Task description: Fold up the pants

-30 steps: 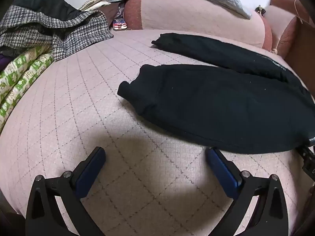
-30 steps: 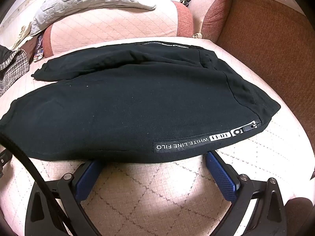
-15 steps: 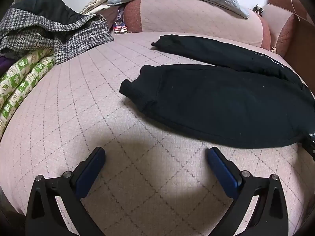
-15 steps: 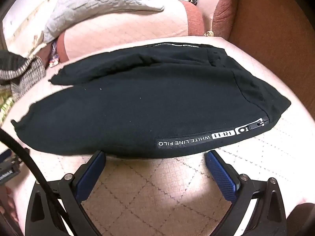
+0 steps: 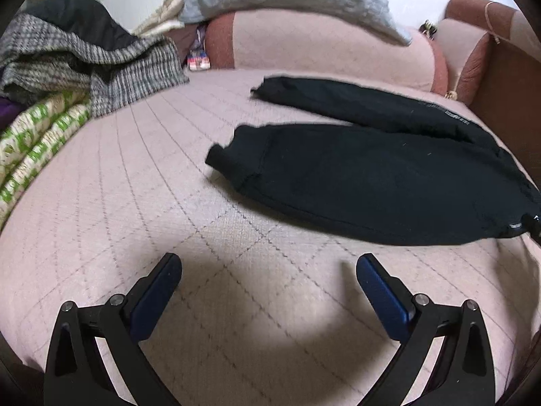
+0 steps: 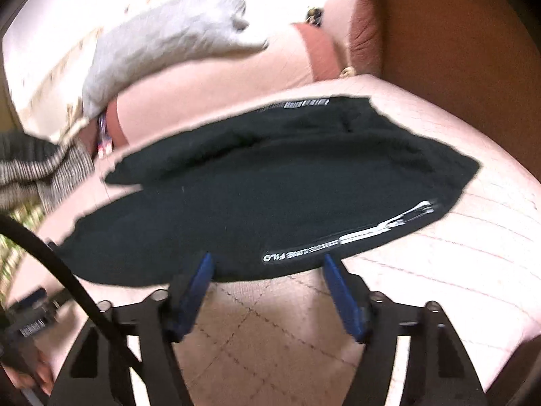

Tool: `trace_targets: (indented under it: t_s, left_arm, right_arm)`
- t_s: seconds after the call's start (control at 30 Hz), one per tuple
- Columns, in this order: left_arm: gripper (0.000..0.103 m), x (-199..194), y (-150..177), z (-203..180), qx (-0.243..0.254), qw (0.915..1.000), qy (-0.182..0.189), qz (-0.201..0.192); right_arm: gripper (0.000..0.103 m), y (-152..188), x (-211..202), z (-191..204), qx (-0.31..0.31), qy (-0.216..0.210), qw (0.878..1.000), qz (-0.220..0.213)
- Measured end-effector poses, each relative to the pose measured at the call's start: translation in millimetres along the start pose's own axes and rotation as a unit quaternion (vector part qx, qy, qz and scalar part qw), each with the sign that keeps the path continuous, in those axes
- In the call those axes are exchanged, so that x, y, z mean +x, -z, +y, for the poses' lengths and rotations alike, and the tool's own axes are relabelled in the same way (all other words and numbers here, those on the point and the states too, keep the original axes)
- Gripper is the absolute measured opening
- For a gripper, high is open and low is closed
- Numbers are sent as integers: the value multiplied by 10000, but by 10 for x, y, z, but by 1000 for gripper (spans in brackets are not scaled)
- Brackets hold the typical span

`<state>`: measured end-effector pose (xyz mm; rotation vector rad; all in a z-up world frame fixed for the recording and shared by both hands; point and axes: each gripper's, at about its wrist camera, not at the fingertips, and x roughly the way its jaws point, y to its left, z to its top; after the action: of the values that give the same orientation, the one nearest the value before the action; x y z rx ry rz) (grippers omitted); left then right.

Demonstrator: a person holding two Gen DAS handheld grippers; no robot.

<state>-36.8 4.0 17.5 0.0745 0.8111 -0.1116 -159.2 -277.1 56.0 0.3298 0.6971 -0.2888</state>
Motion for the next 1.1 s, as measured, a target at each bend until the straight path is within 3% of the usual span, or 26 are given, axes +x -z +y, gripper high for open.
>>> trace_targets:
  t_s: [0.03, 0.2, 0.37, 0.5, 0.73, 0.87, 1.1]
  left_arm:
    - [103, -46, 8, -11, 2, 10000, -1, -52]
    - [103, -513, -22, -105, 2, 9989, 49, -468]
    - [103, -1053, -98, -63, -321, 9947, 246, -949]
    - [103, -1262, -199, -112, -221, 9942, 310, -1008]
    - [103, -1192, -359, -225, -351, 9944, 582, -813]
    - [103, -1080, -560, -462, -350, 9954, 706, -553]
    - [103, -742, -689, -942, -345, 9973, 648, 46]
  right_arm:
    - [63, -35, -114, -1, -4, -4, 9999, -163]
    - [63, -299, -729, 62, -16, -163, 9943, -1053]
    - [55, -496, -1394, 151, 111, -691, 9810, -1812]
    - [55, -564, -1863, 294, 95, -1200, 9673, -2231]
    - [55, -727, -2314, 506, 212, -1997, 9529, -2273]
    - [57, -807, -2326, 605, 368, -2363, 9462, -2182]
    - [58, -785, -2172, 1171, -225, -2780, 9399, -1969]
